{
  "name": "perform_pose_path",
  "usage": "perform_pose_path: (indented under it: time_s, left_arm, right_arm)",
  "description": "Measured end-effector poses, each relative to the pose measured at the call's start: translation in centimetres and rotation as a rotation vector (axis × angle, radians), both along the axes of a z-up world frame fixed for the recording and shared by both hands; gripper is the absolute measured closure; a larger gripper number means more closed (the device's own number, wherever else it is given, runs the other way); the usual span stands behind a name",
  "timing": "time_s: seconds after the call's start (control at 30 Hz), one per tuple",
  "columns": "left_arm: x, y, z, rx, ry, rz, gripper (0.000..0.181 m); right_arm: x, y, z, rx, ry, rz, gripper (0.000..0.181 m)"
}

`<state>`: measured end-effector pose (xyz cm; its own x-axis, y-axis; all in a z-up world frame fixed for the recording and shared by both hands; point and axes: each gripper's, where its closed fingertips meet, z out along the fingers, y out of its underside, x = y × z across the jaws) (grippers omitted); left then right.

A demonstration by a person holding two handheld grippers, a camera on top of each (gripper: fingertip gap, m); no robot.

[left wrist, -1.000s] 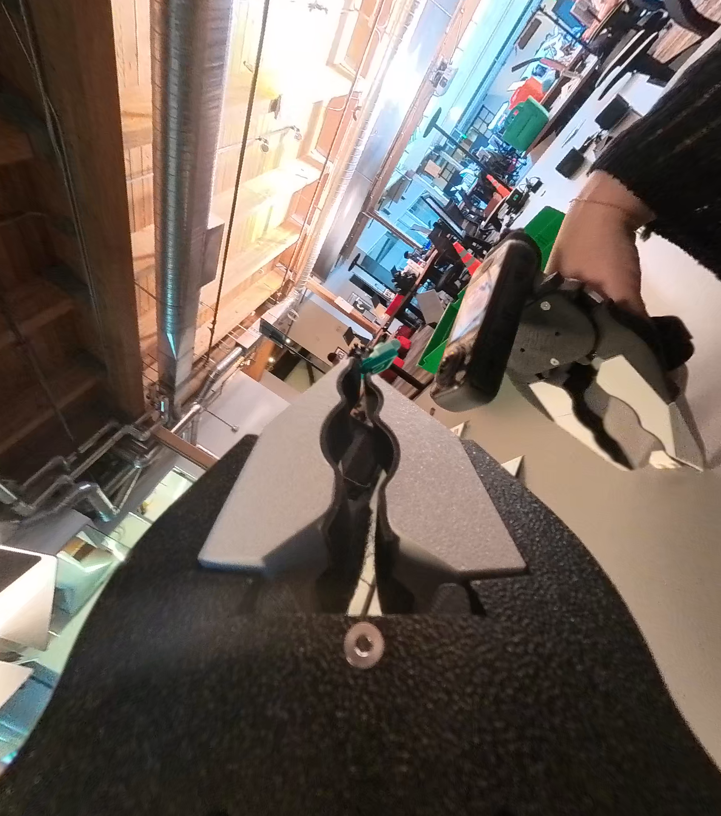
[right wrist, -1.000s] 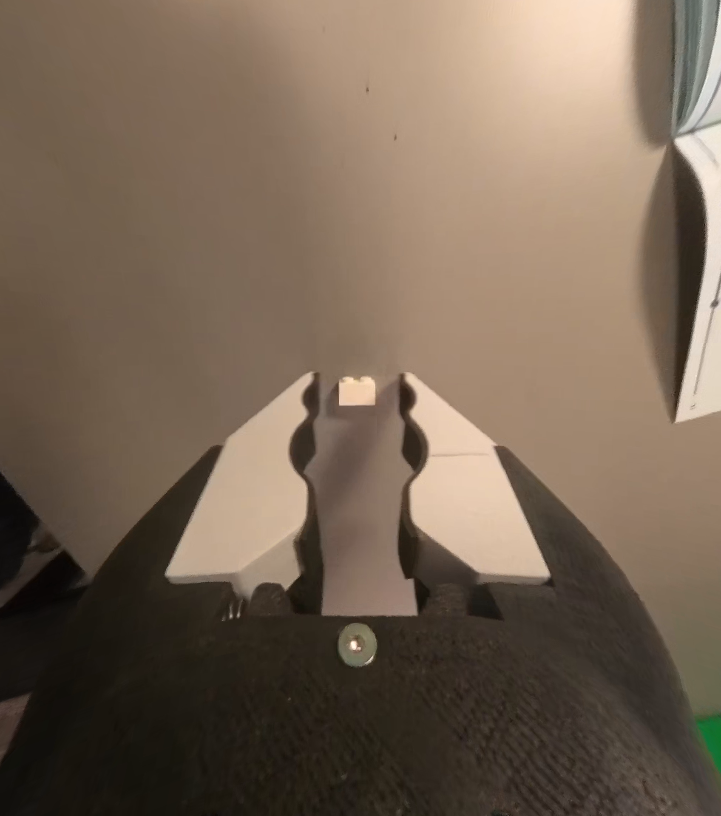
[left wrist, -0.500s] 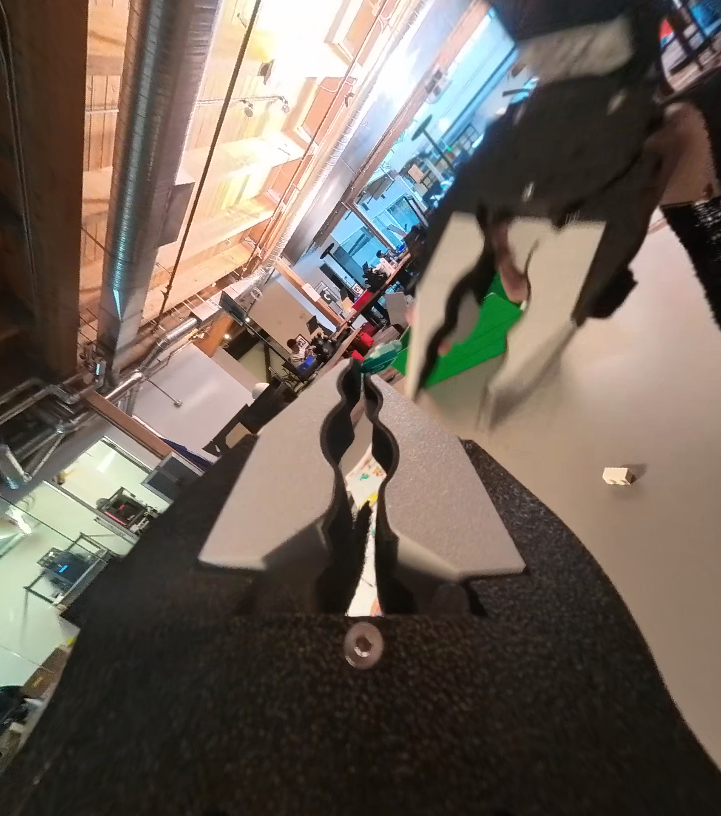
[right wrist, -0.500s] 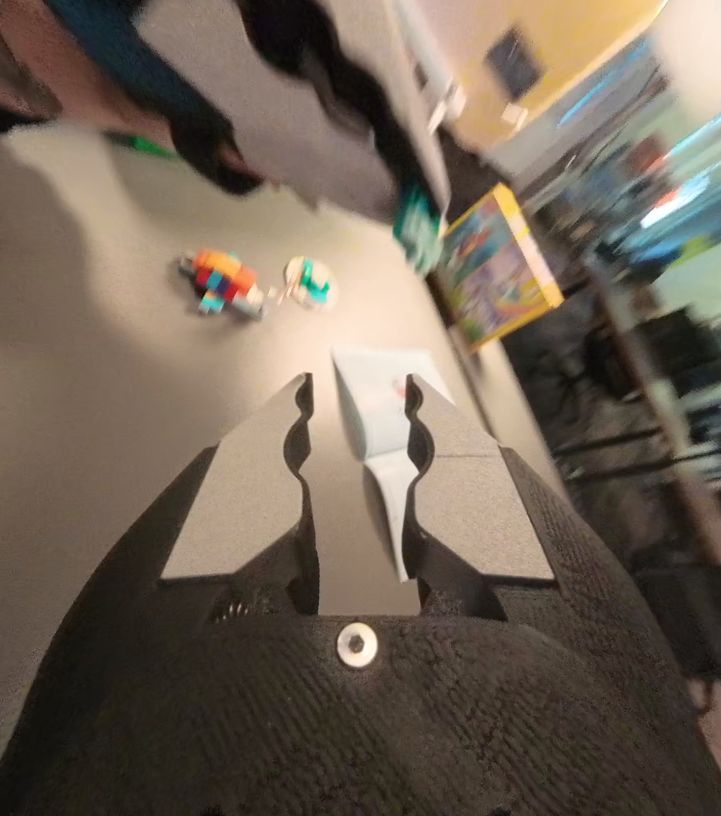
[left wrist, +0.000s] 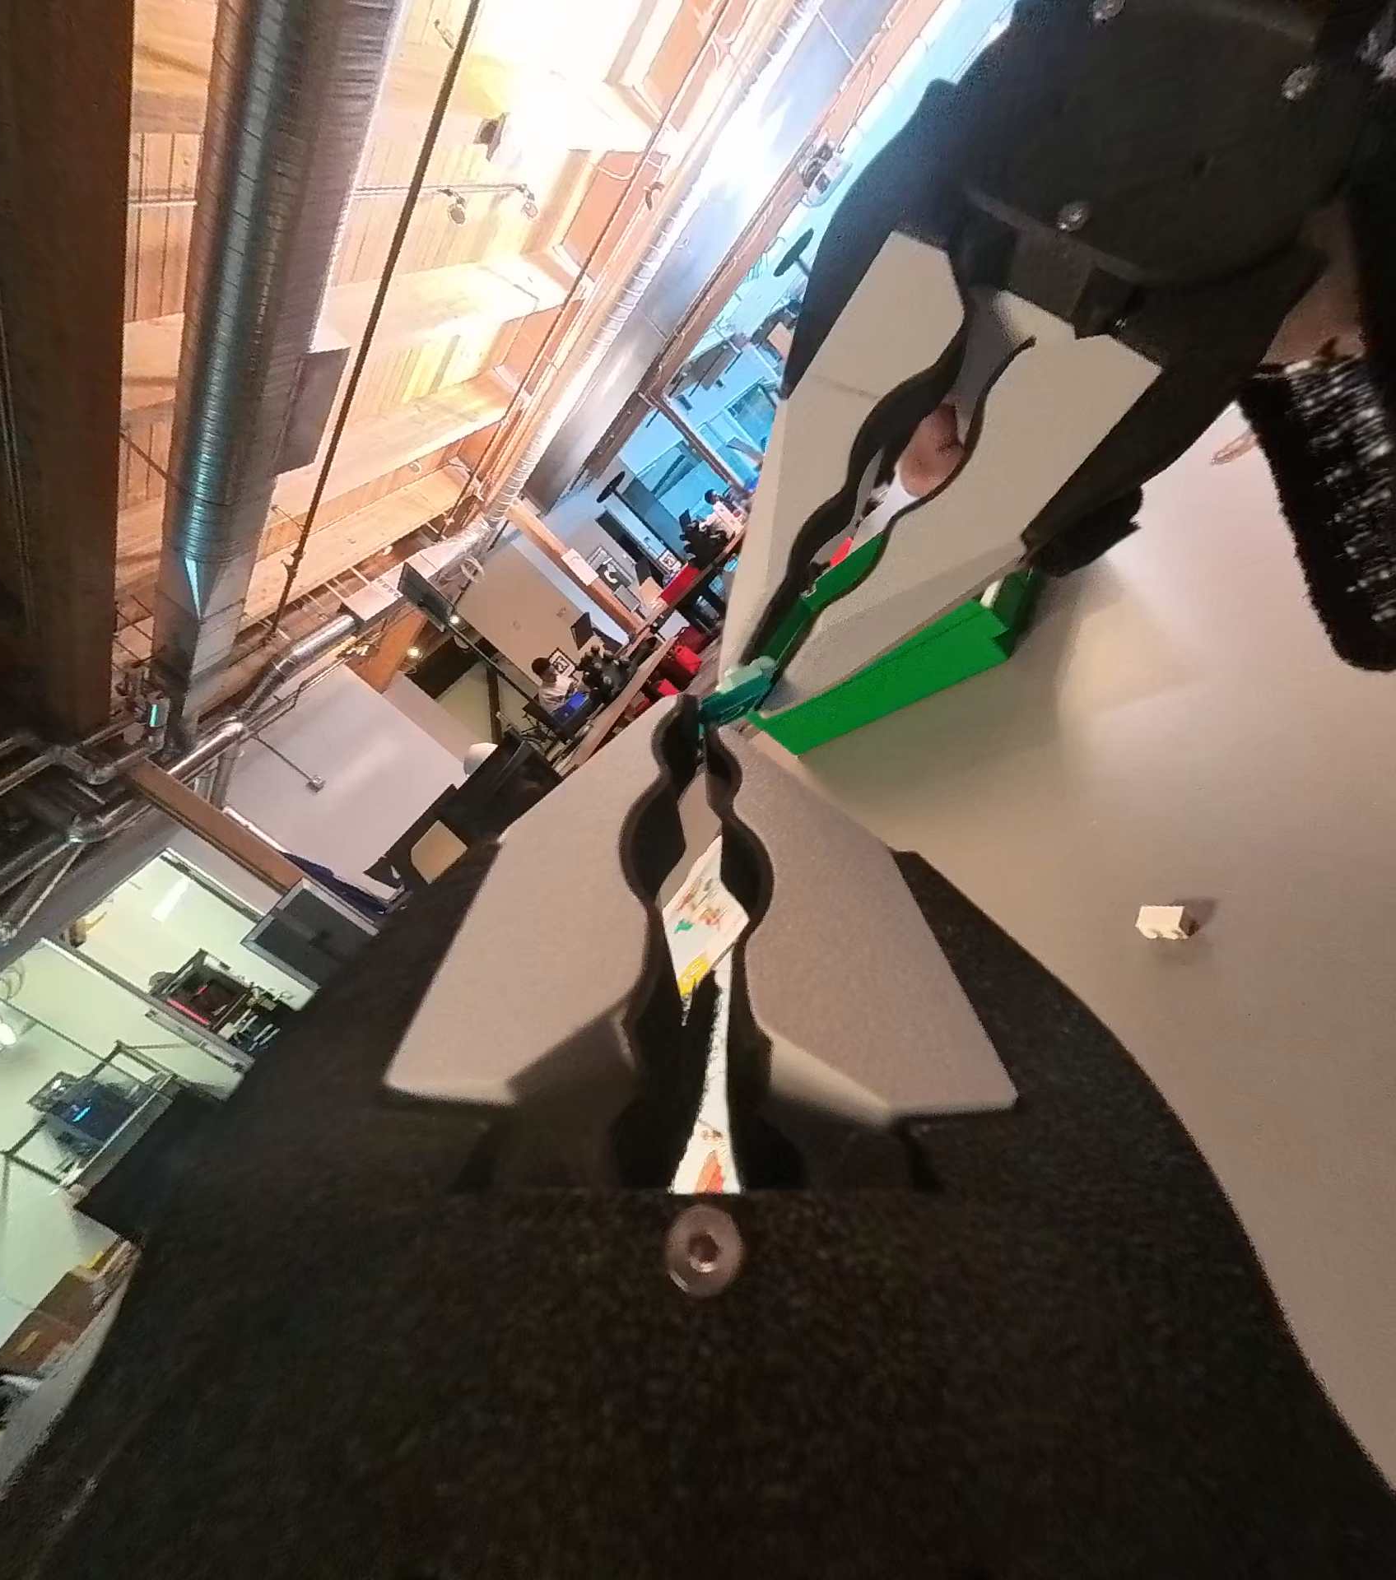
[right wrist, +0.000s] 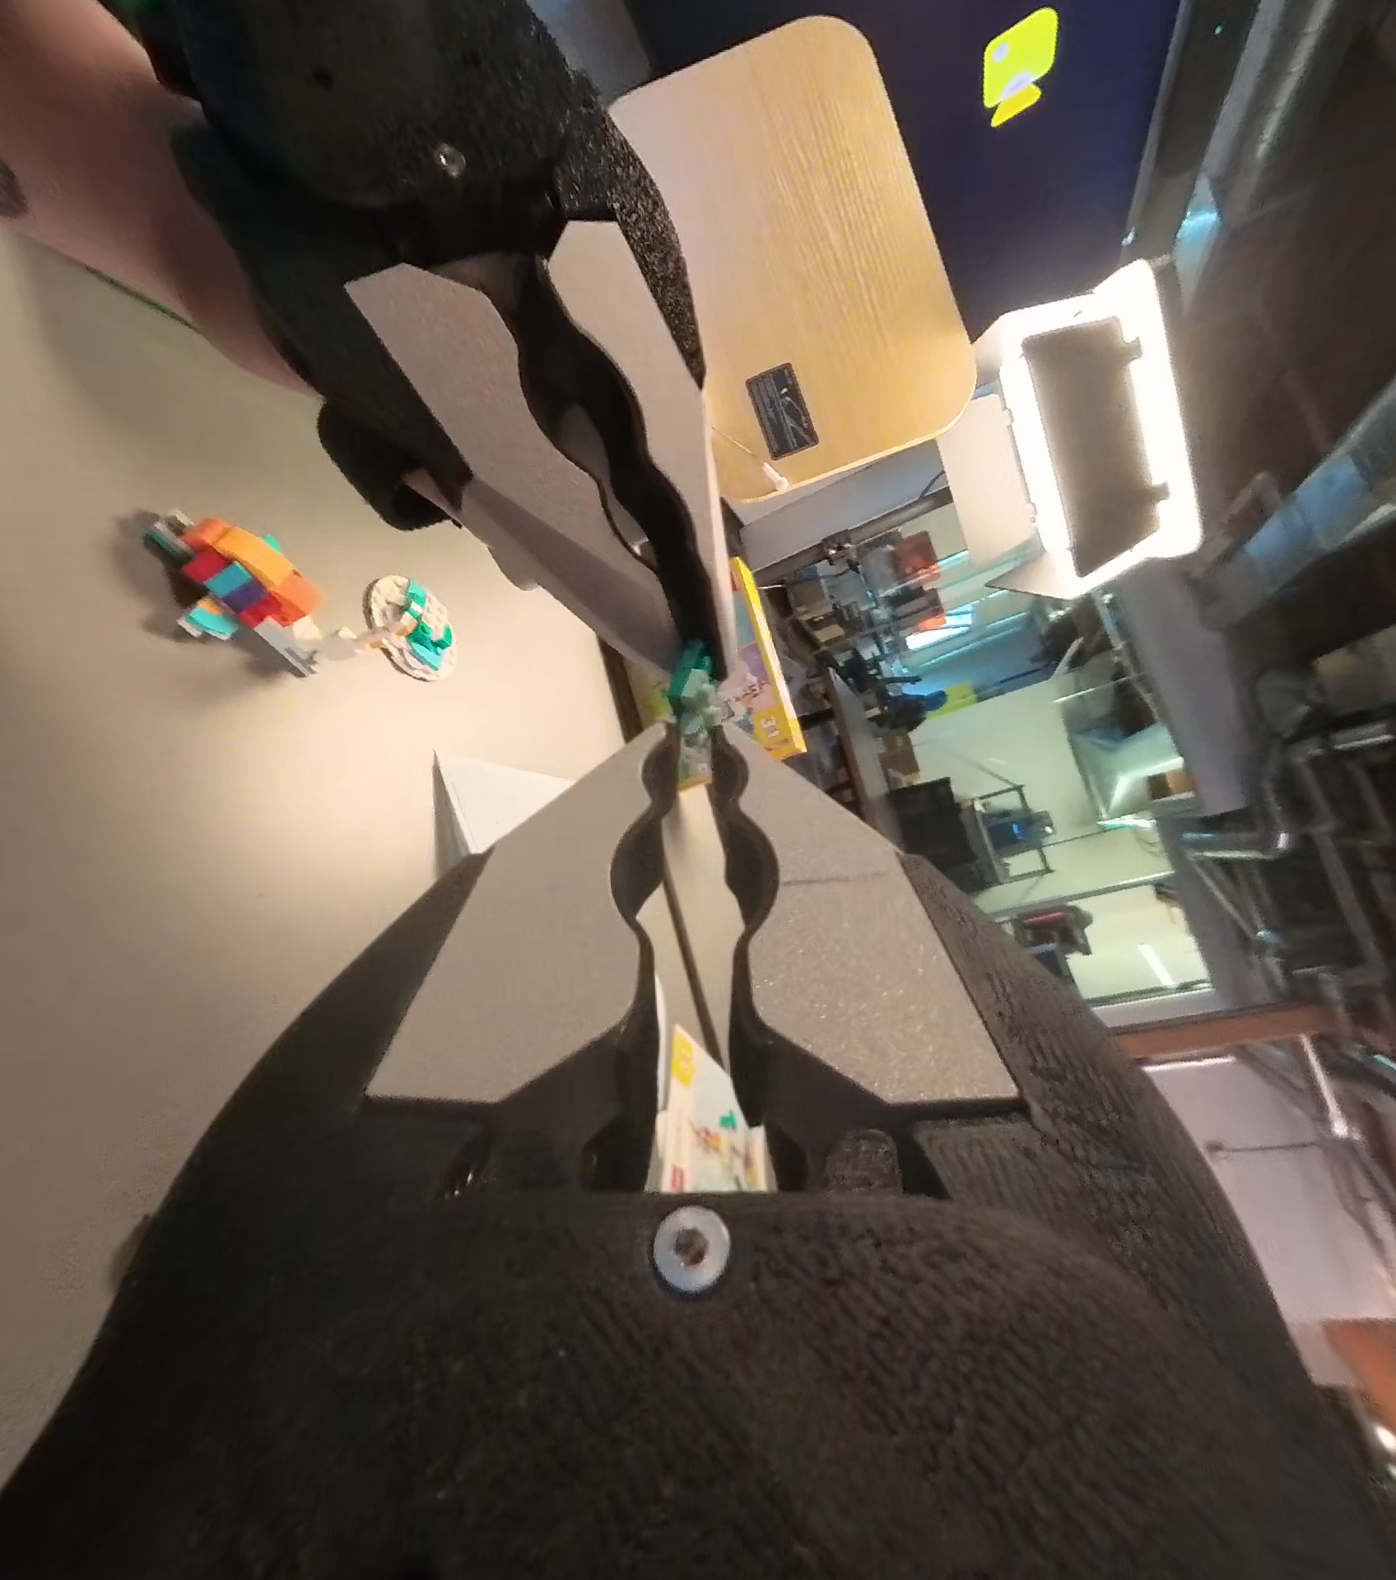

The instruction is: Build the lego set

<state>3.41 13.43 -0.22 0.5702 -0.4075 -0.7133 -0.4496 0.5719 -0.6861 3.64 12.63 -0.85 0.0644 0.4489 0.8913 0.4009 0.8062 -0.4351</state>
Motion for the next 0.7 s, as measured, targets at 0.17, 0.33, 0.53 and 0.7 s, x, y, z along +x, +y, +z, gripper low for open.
perform_pose_path:
  time_s: [0.17, 0.33, 0.53, 0.7]
  left_arm:
    - [0.5, -0.8, 0.3, -0.056, -0.035, -0.08, 0.181]
    - [1.2, -1.7, 0.8, -0.184, -0.113, -0.196, 0.18]
    - [1.9, -1.9, 0.8, -0.426, -0.248, -0.32, 0.146]
    - [2.7, -3.1, 1.1, -0.658, -0.396, -0.519, 0.138]
  right_arm:
    - [0.4, -0.5, 0.4, 0.087, -0.024, 0.032, 0.178]
    - [1.0, -1.1, 0.8, 0.171, -0.019, 0.066, 0.179]
    - [1.4, -1.3, 1.7, 0.26, 0.009, 0.068, 0.179]
    - [1.6, -1.9, 2.1, 0.365, -0.005, 0.076, 0.179]
